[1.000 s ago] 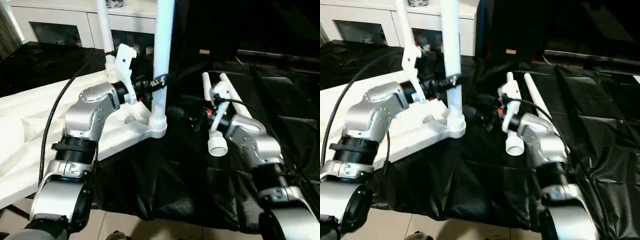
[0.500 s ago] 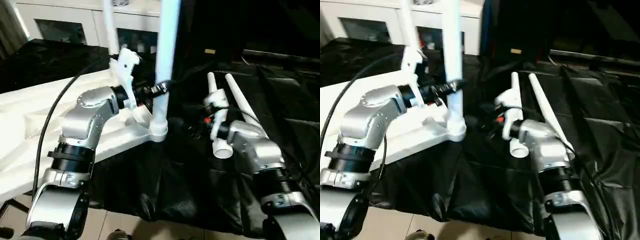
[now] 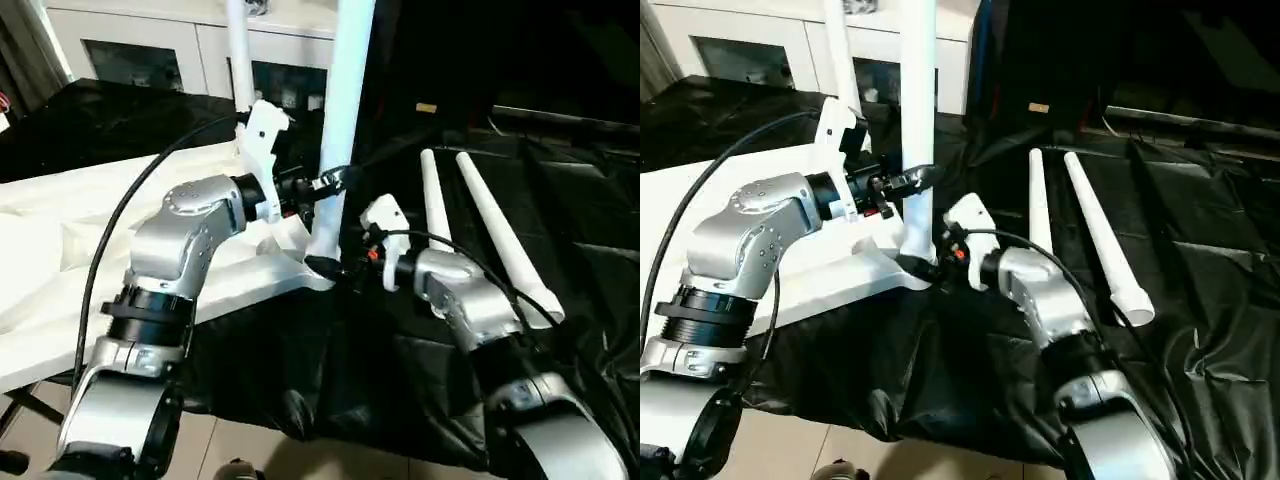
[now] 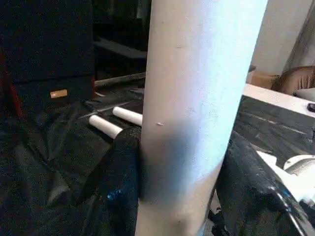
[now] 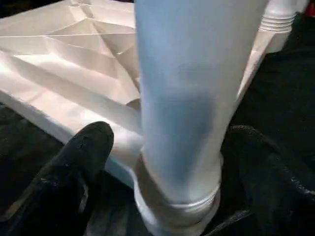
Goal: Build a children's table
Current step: Insert table leg to table base
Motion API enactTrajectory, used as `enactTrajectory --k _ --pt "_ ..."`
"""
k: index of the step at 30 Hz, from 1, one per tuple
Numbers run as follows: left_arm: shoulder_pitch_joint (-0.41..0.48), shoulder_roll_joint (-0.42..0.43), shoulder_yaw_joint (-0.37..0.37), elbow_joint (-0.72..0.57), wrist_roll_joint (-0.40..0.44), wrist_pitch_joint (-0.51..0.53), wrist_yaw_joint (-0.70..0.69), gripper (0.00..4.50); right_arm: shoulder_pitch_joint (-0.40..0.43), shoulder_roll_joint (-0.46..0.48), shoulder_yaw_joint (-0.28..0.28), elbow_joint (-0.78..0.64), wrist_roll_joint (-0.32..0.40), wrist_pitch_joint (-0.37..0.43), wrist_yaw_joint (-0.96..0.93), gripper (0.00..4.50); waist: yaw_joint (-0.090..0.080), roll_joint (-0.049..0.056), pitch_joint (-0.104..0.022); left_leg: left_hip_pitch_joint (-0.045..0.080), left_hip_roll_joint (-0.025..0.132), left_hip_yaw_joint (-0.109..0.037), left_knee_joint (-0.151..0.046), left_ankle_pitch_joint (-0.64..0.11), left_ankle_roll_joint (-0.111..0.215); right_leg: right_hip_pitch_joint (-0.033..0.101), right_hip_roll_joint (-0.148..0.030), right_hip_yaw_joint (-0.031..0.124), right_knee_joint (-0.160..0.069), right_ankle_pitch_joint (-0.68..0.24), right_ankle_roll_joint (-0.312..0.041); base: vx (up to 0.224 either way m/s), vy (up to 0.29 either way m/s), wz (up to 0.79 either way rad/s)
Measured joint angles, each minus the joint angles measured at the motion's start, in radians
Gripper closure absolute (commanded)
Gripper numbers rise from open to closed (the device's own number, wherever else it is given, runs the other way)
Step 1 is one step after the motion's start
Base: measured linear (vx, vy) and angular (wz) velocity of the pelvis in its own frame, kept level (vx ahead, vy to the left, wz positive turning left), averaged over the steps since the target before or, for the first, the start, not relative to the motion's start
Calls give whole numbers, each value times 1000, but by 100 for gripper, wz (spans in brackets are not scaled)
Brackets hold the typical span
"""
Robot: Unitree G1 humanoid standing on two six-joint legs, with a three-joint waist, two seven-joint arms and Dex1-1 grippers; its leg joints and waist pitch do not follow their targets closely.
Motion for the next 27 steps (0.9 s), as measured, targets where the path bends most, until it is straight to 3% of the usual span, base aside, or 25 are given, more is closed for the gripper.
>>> enactTrajectory --k 22,27 --pt "1 12 -9 -2 2 0 -13 262 -82 52 -2 173 -27 -91 -47 241 -3 -1 -1 0 0 0 0 0 0 0 0 0 0 0 0 0 0 0" --pt "2 17 -9 -3 2 1 -14 262 -91 55 0 192 -35 -111 -43 252 -3 -1 -1 1 0 0 0 0 0 0 0 0 0 0 0 0 0 0"
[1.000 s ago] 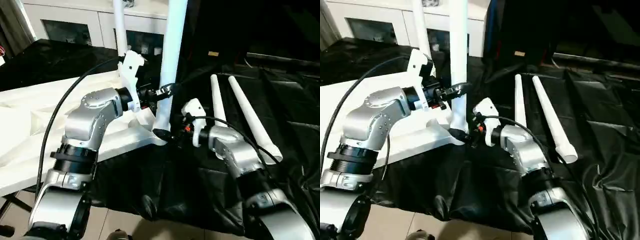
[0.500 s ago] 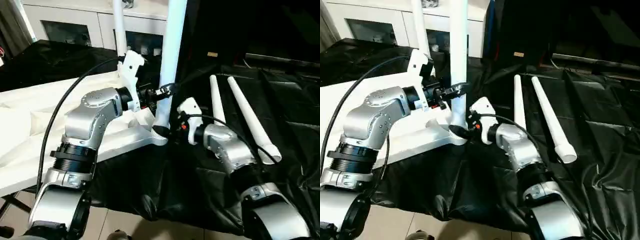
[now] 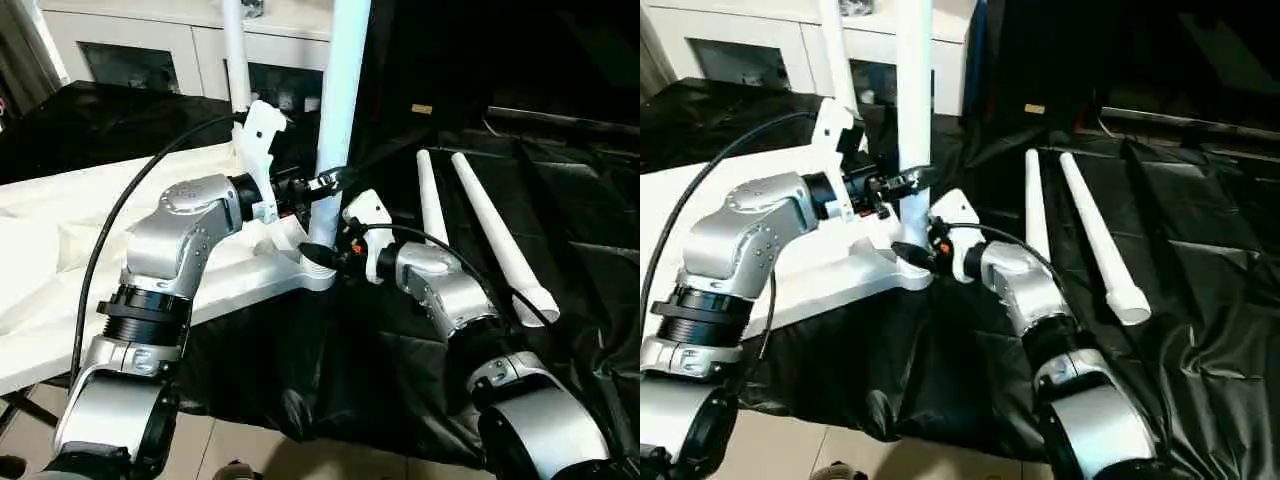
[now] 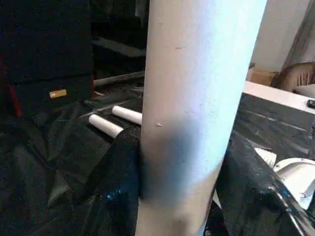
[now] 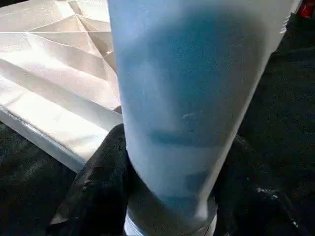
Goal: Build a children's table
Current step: Insert table leg to table base
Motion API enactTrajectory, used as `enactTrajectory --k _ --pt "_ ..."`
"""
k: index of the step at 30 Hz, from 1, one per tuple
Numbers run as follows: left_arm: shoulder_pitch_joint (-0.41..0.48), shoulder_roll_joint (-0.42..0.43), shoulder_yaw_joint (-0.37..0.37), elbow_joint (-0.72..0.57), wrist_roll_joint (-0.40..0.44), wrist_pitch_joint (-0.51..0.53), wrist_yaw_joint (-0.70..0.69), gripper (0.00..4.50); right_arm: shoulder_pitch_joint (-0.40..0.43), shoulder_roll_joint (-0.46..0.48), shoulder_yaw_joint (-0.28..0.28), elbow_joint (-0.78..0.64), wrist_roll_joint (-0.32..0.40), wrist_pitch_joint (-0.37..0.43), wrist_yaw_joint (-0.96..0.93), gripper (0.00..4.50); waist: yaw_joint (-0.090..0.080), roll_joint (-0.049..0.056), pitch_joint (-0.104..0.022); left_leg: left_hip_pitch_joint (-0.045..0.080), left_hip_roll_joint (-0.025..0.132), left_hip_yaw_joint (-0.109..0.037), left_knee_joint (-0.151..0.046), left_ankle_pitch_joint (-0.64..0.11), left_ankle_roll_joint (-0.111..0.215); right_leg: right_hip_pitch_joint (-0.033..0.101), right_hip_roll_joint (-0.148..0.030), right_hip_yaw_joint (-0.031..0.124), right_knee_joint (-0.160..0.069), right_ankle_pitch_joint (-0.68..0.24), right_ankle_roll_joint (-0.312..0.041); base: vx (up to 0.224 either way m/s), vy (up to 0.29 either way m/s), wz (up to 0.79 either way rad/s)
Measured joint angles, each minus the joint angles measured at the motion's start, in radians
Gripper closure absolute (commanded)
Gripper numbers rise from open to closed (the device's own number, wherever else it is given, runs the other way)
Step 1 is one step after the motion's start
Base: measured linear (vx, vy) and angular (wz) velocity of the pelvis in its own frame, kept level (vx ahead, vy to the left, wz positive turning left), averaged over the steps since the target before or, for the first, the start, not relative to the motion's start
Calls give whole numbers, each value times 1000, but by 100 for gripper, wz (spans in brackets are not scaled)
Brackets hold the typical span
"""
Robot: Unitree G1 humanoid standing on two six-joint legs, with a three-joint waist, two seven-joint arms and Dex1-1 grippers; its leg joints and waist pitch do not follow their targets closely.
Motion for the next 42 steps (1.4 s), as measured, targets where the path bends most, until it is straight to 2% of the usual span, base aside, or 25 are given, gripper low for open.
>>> enactTrajectory --k 4,6,8,11,14,20,23,28,30,32,42 --pt "2 5 -4 -5 1 0 -4 262 0 0 0 3 -2 -6 3 253 0 0 0 0 0 0 0 0 0 0 0 0 0 0 0 0 0 0" --pt "4 23 -18 -15 5 1 -19 192 0 1 1 9 -6 -16 8 253 -1 0 -1 0 0 0 0 0 0 0 0 0 0 0 0 0 0 0" --pt "21 39 -41 -17 14 18 -34 186 -2 1 1 14 -7 -18 12 253 -2 2 -3 1 0 0 0 0 0 0 0 0 0 0 0 0 0 0" --pt "99 67 -62 -4 49 18 -34 148 -4 -2 -4 18 -2 -16 13 253 -2 0 -3 0 0 0 -1 0 0 -1 0 0 0 0 0 0 0 0" --pt "166 84 -71 -1 59 2 -41 146 -4 -3 -8 18 -1 -17 13 253 -2 0 -3 -2 0 0 0 0 0 -2 0 0 0 0 0 0 0 0" --pt "207 150 -70 -57 54 -6 -77 146 -4 -1 -10 19 -2 -16 10 253 -2 0 -3 -2 0 0 -1 0 0 -2 0 0 0 0 0 0 0 0" --pt "232 201 -102 -39 119 -60 -86 146 -4 0 -10 19 -2 -17 12 253 -3 0 -3 -1 0 0 -1 0 0 -2 0 0 0 0 1 0 0 0" --pt "258 229 -178 29 207 -126 -96 146 -4 0 -11 19 -2 -17 12 253 -3 0 -3 -1 0 0 -1 0 0 -2 0 0 0 0 1 0 0 0" --pt "266 230 -199 34 215 -130 -102 180 -4 0 -10 19 -2 -17 11 253 -3 0 -3 -1 0 0 -1 0 0 -2 0 0 0 0 0 0 0 0" --pt "266 228 -208 50 222 -140 -108 184 -4 1 -10 19 -3 -17 10 254 -3 0 -3 -1 0 0 -1 0 0 -2 0 0 0 0 0 0 0 0" --pt "232 228 -216 159 261 -179 -119 267 -2 -1 -10 18 -3 -16 12 254 -3 0 -3 -1 0 0 -1 0 0 -1 0 0 0 0 0 0 0 0"
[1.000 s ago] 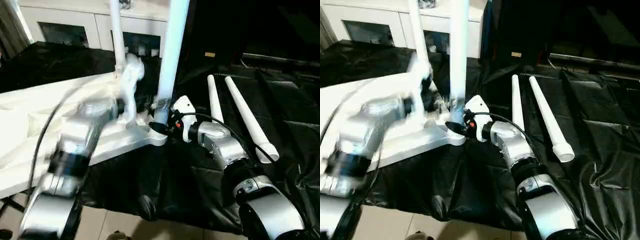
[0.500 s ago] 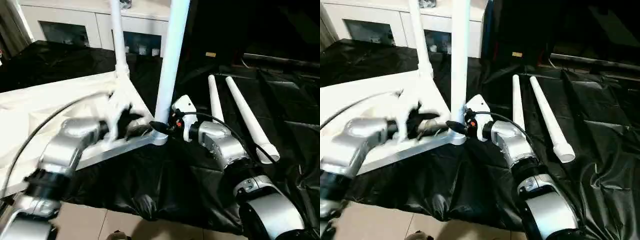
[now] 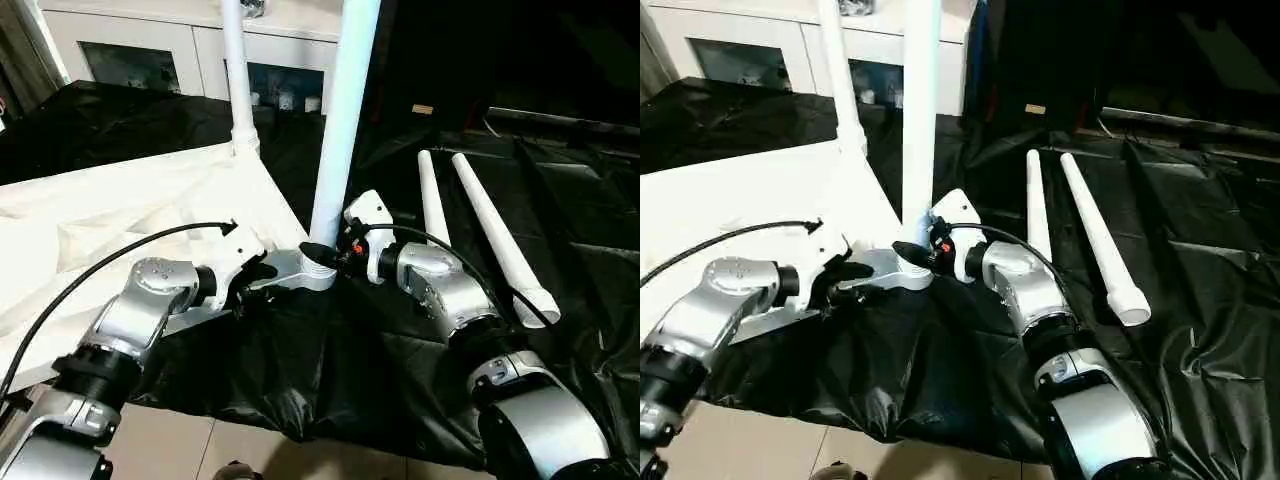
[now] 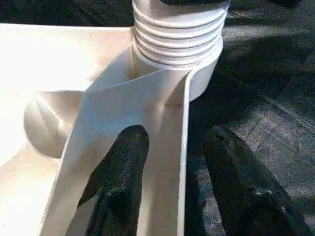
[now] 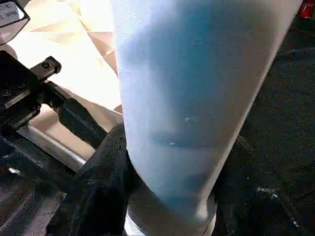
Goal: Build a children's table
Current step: Insert table leg to table base
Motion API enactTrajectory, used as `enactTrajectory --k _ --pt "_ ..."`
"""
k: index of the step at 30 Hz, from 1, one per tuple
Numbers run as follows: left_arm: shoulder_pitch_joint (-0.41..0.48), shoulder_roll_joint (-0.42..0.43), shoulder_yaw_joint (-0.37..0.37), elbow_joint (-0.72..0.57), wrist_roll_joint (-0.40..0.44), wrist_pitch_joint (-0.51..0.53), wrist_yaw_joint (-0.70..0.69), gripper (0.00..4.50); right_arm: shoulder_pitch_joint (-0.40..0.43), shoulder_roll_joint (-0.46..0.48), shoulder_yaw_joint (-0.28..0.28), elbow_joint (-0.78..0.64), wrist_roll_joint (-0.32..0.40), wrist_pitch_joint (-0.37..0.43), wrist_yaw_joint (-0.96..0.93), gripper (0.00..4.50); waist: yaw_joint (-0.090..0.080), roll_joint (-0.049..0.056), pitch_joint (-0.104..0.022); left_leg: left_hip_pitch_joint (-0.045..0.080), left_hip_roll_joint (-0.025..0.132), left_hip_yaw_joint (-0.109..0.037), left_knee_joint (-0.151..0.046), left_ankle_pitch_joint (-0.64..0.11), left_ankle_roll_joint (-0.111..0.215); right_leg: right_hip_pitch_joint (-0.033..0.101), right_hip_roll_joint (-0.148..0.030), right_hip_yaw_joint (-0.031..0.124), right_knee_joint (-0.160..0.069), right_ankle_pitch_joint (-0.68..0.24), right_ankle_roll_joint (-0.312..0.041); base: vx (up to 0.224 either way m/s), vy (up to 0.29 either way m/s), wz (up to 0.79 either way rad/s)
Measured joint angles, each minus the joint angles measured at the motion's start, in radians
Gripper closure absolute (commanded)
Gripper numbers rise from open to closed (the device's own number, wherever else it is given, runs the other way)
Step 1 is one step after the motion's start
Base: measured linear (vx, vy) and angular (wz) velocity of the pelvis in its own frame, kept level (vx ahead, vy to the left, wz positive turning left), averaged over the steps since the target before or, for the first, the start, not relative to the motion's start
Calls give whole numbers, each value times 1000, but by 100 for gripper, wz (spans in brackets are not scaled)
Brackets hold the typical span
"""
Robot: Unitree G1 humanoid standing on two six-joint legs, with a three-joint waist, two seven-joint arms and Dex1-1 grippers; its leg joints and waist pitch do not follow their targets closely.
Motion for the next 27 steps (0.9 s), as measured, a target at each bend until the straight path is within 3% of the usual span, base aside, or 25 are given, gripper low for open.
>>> enactTrajectory --k 12,20,27 --pt "-11 9 -1 25 7 -16 -39 352 1 0 3 -2 -8 0 0 254 0 0 0 1 0 0 0 0 0 0 0 0 0 0 0 0 0 0" --pt "-11 44 -19 31 26 -62 -84 434 1 -1 4 -4 -13 1 3 254 0 0 0 1 0 0 0 0 0 0 0 0 0 0 0 0 0 0" --pt "-11 46 -18 33 24 -72 -103 450 8 -6 8 -21 -16 5 14 254 0 0 0 1 0 0 0 0 0 0 0 0 0 0 0 0 0 0"
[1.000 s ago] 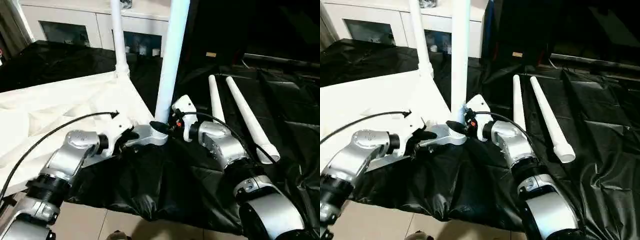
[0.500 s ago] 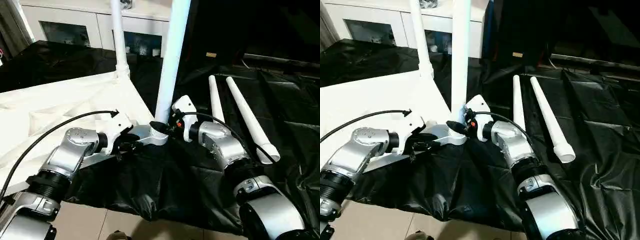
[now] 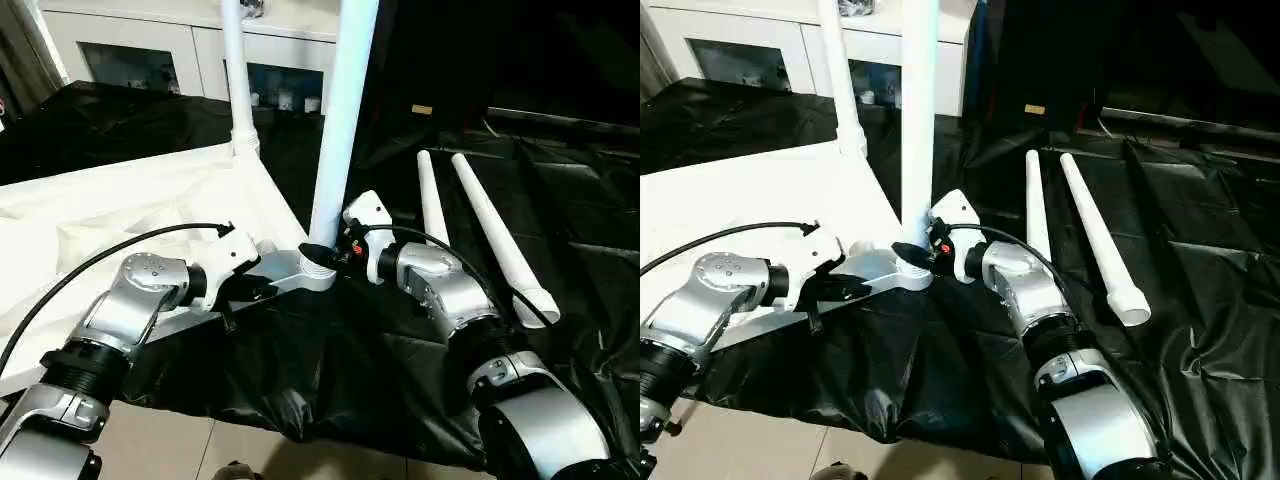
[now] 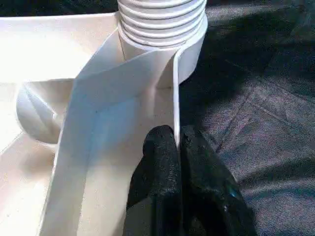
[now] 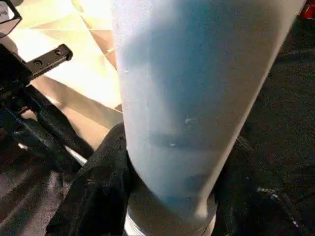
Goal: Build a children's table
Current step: Insert table leg to table base
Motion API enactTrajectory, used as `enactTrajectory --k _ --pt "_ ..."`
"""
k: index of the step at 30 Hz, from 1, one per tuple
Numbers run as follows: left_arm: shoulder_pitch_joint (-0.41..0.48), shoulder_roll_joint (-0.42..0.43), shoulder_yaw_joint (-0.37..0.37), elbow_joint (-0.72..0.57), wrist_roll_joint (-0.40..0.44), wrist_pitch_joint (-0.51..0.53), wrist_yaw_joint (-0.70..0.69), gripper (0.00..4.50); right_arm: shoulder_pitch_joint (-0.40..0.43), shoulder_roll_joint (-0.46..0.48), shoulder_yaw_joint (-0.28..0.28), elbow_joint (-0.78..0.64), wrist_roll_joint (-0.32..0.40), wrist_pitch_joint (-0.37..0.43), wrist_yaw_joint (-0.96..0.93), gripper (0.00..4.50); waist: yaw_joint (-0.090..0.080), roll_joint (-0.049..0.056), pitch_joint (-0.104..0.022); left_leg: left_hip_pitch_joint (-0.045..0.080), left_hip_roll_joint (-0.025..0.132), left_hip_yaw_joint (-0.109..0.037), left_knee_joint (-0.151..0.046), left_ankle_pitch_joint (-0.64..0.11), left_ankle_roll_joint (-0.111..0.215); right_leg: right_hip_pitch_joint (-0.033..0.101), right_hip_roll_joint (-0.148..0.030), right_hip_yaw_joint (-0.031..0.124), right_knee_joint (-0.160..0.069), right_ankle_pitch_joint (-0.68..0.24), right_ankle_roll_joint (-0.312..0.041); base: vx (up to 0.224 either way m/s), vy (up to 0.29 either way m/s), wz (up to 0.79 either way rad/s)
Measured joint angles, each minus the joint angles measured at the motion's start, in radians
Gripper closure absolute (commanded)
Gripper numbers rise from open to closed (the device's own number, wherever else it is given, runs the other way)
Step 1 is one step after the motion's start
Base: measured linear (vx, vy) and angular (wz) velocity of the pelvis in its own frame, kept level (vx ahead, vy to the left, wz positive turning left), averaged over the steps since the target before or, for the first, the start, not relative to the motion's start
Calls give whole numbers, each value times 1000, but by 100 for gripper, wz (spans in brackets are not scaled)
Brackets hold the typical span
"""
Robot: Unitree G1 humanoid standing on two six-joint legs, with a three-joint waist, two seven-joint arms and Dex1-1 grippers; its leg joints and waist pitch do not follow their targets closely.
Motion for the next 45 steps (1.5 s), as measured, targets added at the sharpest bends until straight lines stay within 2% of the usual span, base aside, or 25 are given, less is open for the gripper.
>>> enactTrajectory --k 9,16,22,26,41,43,45 --pt "34 11 3 -27 -16 -46 -97 450 79 -52 23 -127 22 27 125 254 4 3 -2 0 0 1 -1 0 0 0 0 0 -1 -1 1 0 0 0" --pt "49 12 -33 -47 -18 -89 -191 450 196 -152 61 -318 54 70 278 254 26 7 -4 2 0 1 0 0 0 4 0 1 -1 -2 2 0 0 0" --pt "58 12 -58 -66 -18 -98 -246 450 249 -214 91 -423 74 126 363 254 34 7 -4 8 0 1 -1 0 0 10 0 2 -1 -5 9 0 0 0" --pt "59 9 -70 -66 -17 -103 -249 450 265 -225 94 -445 75 136 370 254 34 8 -4 15 0 1 -2 0 0 16 0 1 -4 -6 10 0 0 0" --pt "59 0 -68 -64 -7 -109 -247 450 293 -241 99 -505 68 166 355 254 35 9 -5 15 -1 1 -6 0 0 19 0 1 -7 -7 11 0 0 0" --pt "59 0 -63 -61 -1 -111 -239 450 292 -233 99 -501 66 160 339 254 34 9 -5 15 -1 1 -7 0 0 19 -1 1 -7 -7 11 0 0 0" --pt "59 -11 -41 -46 10 -103 -171 450 264 -174 87 -424 44 122 230 254 26 6 -6 16 -1 1 -8 0 0 19 -1 1 -6 -7 11 0 0 0"
